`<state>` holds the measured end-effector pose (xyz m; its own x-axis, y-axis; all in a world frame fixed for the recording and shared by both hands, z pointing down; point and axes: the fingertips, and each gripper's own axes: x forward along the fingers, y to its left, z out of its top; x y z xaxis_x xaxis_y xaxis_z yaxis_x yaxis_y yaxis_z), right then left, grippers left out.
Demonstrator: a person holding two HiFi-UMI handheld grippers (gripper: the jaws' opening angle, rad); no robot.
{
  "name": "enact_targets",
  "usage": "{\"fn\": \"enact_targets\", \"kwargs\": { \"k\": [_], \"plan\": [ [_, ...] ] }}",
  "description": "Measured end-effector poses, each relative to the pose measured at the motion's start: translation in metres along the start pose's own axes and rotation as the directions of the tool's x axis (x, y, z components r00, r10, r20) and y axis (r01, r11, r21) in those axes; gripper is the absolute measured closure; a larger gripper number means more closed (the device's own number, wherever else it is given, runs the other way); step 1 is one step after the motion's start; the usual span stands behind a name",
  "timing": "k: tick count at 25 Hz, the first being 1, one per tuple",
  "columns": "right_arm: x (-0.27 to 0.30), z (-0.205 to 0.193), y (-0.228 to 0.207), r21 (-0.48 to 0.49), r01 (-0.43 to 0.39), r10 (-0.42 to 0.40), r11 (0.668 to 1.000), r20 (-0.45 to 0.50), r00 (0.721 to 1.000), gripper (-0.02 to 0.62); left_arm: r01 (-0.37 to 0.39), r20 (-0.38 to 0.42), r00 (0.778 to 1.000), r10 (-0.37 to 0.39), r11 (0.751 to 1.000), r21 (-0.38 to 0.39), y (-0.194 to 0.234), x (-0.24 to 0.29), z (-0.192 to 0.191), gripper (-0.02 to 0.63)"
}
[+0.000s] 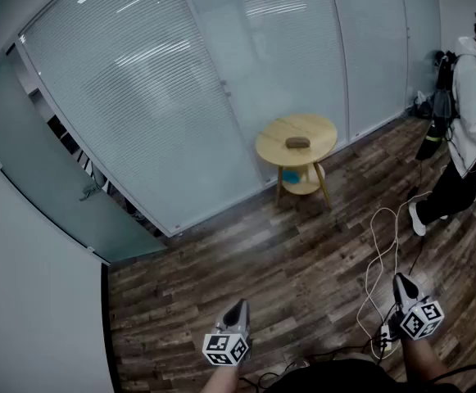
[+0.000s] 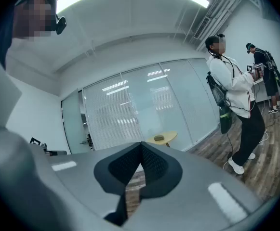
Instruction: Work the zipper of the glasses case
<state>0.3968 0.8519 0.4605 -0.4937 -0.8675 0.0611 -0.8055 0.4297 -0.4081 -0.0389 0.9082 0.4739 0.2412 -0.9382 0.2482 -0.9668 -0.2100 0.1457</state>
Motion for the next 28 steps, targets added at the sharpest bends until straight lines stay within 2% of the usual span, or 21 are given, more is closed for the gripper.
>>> {"fn": "enact_targets", "kwargs": {
  "k": [4, 10, 15, 18, 21, 23, 25, 27, 28],
  "plan": [
    [-0.012, -0.007, -0.005, -0.012, 0.008, -0.009, 1.000, -0.057, 0.998, 0.592, 0.001, -0.034, 0.999, -0.002, 1.000, -0.018, -0.018, 0.004, -0.006, 0.604],
    [-0.027, -0.009, -0.035, -0.032, -0.008, 0.007, 0.999, -0.048, 0.999, 0.591, 0.050, 0.009, 0.999, -0.050, 0.999, 0.009, -0.066, 0.022, 0.003, 0.604],
    [-0.032, -0.018, -0.042, -0.071, -0.078, 0.074, 0.994, -0.062, 0.995, 0.591, 0.029, -0.009, 1.000, -0.028, 0.999, 0.022, -0.087, 0.018, -0.004, 0.604],
    [-0.030, -0.023, -0.055, -0.054, -0.060, 0.056, 0.997, -0.064, 0.996, 0.591, -0.017, 0.030, 0.999, 0.016, 0.999, 0.038, -0.090, 0.023, -0.008, 0.604],
    [-0.018, -0.020, -0.067, 0.003, -0.020, 0.020, 1.000, -0.038, 0.999, 0.591, -0.022, 0.057, 0.998, 0.023, 1.000, -0.014, -0.085, 0.031, -0.006, 0.604],
    [-0.002, -0.013, -0.067, -0.005, -0.023, 0.023, 1.000, -0.026, 0.999, 0.591, -0.018, 0.056, 0.998, 0.022, 0.997, -0.081, -0.071, 0.042, -0.001, 0.604],
    [0.005, -0.015, -0.069, -0.020, -0.033, 0.032, 0.999, -0.031, 0.999, 0.591, -0.053, 0.063, 0.996, 0.062, 0.988, -0.146, -0.053, 0.047, -0.003, 0.604],
    [0.012, -0.017, -0.075, -0.029, -0.022, 0.021, 0.999, -0.032, 0.999, 0.591, -0.096, 0.066, 0.992, 0.108, 0.983, -0.159, -0.040, 0.059, -0.009, 0.604],
    [0.023, -0.011, -0.077, -0.027, -0.016, 0.016, 1.000, -0.018, 1.000, 0.591, -0.089, 0.071, 0.992, 0.100, 0.985, -0.145, -0.036, 0.074, -0.006, 0.604]
  ]
}}
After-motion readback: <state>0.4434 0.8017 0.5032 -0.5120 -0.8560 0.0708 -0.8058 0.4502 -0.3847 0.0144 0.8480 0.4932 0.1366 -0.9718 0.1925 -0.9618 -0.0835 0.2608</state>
